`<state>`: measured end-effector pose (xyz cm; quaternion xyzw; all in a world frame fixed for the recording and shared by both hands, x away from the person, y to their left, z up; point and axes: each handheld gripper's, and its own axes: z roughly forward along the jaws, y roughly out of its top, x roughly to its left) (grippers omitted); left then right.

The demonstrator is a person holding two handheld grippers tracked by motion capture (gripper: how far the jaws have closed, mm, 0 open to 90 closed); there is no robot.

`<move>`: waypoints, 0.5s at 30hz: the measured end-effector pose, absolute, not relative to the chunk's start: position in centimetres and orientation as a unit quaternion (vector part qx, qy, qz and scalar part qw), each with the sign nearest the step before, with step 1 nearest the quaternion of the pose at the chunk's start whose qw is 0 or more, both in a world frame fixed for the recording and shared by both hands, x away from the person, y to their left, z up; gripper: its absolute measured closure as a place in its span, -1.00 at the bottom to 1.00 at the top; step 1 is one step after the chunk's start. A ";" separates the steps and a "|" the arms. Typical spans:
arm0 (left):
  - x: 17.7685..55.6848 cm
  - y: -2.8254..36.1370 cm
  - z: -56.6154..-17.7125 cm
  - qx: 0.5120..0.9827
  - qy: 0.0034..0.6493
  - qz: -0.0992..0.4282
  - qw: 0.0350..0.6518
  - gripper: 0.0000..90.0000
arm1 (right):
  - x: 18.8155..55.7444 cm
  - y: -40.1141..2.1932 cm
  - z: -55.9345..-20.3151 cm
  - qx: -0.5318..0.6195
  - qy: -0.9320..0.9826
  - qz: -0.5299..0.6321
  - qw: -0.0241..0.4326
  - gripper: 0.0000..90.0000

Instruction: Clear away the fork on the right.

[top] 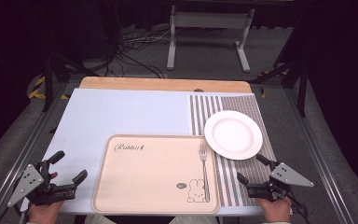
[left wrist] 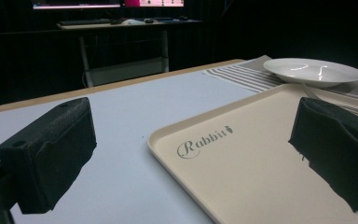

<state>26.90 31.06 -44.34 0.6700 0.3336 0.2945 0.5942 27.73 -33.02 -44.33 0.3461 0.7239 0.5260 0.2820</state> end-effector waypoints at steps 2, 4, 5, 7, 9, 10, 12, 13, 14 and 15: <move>27.0 31.2 -44.4 0.671 0.336 0.291 0.594 -0.98 | 27.9 -32.8 -44.9 0.347 0.734 0.518 0.271 -0.96; 27.1 31.3 -44.5 0.669 0.339 0.288 0.596 -0.98 | 28.0 -32.5 -45.1 0.350 0.743 0.508 0.261 -0.97; 27.1 31.3 -44.6 0.668 0.340 0.285 0.597 -0.98 | 28.0 -32.4 -45.2 0.346 0.745 0.505 0.264 -0.96; 27.2 31.4 -44.6 0.668 0.341 0.283 0.598 -0.98 | 28.0 -32.4 -45.1 0.346 0.742 0.510 0.265 -0.96; 27.2 31.4 -44.6 0.667 0.342 0.281 0.599 -0.98 | 27.9 -32.5 -45.0 0.349 0.734 0.517 0.267 -0.97; 27.2 31.5 -44.7 0.665 0.345 0.279 0.601 -0.98 | 27.9 -32.6 -45.0 0.350 0.732 0.518 0.269 -0.97; 27.3 31.5 -44.7 0.667 0.345 0.277 0.600 -0.98 | 27.9 -32.7 -45.0 0.352 0.730 0.520 0.271 -0.97; 27.3 31.5 -44.7 0.666 0.347 0.276 0.600 -0.98 | 27.9 -32.7 -45.0 0.351 0.730 0.520 0.272 -0.96; 27.3 31.6 -44.8 0.665 0.348 0.275 0.601 -0.98 | 27.9 -32.6 -45.0 0.350 0.731 0.520 0.272 -0.97; 27.3 31.6 -44.8 0.665 0.348 0.275 0.601 -0.98 | 27.9 -32.6 -45.0 0.348 0.731 0.520 0.272 -0.96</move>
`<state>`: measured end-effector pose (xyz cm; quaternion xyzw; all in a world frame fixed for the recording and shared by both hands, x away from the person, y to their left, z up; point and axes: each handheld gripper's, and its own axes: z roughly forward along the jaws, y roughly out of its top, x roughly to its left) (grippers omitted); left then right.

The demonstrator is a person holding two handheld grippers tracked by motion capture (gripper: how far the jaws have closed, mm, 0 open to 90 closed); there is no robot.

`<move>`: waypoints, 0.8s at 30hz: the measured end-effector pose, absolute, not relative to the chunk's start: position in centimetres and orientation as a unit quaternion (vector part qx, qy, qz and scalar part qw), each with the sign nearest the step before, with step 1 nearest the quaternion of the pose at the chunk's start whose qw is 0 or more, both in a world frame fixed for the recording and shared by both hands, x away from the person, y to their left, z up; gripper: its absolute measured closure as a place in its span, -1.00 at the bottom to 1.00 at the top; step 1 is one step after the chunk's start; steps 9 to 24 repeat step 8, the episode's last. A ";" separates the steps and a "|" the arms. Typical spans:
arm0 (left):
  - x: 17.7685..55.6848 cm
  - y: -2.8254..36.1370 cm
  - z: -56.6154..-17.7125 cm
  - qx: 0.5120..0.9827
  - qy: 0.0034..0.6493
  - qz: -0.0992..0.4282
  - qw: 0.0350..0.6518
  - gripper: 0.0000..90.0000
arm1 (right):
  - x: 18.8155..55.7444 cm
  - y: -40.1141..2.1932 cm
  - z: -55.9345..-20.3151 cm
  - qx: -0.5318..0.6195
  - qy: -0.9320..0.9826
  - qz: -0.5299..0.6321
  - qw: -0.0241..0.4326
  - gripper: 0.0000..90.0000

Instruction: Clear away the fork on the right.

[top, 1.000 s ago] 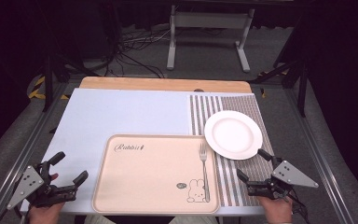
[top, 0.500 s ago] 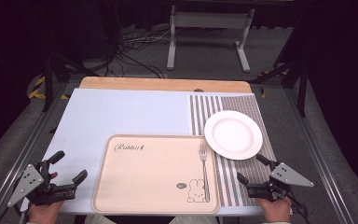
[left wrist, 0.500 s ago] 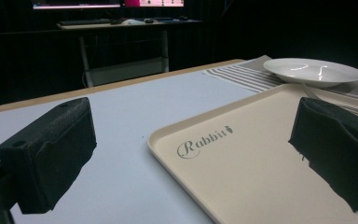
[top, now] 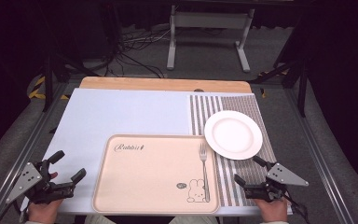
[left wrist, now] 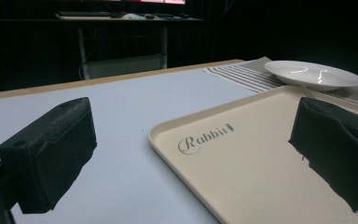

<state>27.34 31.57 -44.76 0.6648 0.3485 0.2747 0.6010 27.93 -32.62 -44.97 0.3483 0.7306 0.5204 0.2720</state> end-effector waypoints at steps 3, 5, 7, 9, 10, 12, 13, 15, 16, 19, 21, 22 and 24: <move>27.4 31.6 -44.8 0.663 0.351 0.271 0.603 -0.98 | 28.0 -32.6 -45.0 0.345 0.730 0.524 0.272 -0.96; 27.4 31.6 -44.8 0.664 0.351 0.272 0.602 -0.98 | 27.9 -32.6 -45.0 0.346 0.729 0.524 0.273 -0.97; 27.4 31.6 -44.8 0.664 0.352 0.271 0.602 -0.98 | 27.9 -32.6 -44.9 0.346 0.729 0.523 0.274 -0.97; 27.4 31.6 -44.8 0.664 0.352 0.270 0.602 -0.98 | 27.9 -32.6 -44.9 0.346 0.729 0.523 0.274 -0.97; 27.4 31.6 -44.8 0.664 0.352 0.270 0.602 -0.98 | 27.9 -32.6 -44.9 0.346 0.729 0.523 0.274 -0.97; 27.4 31.6 -44.8 0.664 0.352 0.270 0.602 -0.98 | 27.9 -32.6 -44.9 0.346 0.729 0.523 0.274 -0.97; 27.4 31.6 -44.8 0.664 0.352 0.270 0.602 -0.98 | 27.9 -32.6 -44.9 0.346 0.729 0.523 0.274 -0.97; 27.4 31.6 -44.8 0.664 0.352 0.270 0.602 -0.98 | 27.9 -32.6 -44.9 0.346 0.729 0.523 0.274 -0.97; 27.4 31.6 -44.8 0.664 0.352 0.270 0.602 -0.98 | 27.9 -32.6 -44.9 0.346 0.729 0.523 0.274 -0.97; 27.4 31.6 -44.8 0.664 0.352 0.270 0.602 -0.98 | 27.9 -32.6 -44.9 0.346 0.729 0.523 0.274 -0.97; 27.4 31.6 -44.8 0.664 0.352 0.270 0.602 -0.98 | 27.9 -32.6 -44.9 0.346 0.729 0.523 0.274 -0.97; 27.4 31.6 -44.8 0.664 0.352 0.270 0.602 -0.98 | 27.9 -32.6 -44.9 0.346 0.729 0.523 0.274 -0.97; 27.4 31.6 -44.8 0.664 0.352 0.270 0.602 -0.98 | 27.9 -32.6 -44.9 0.346 0.729 0.523 0.274 -0.97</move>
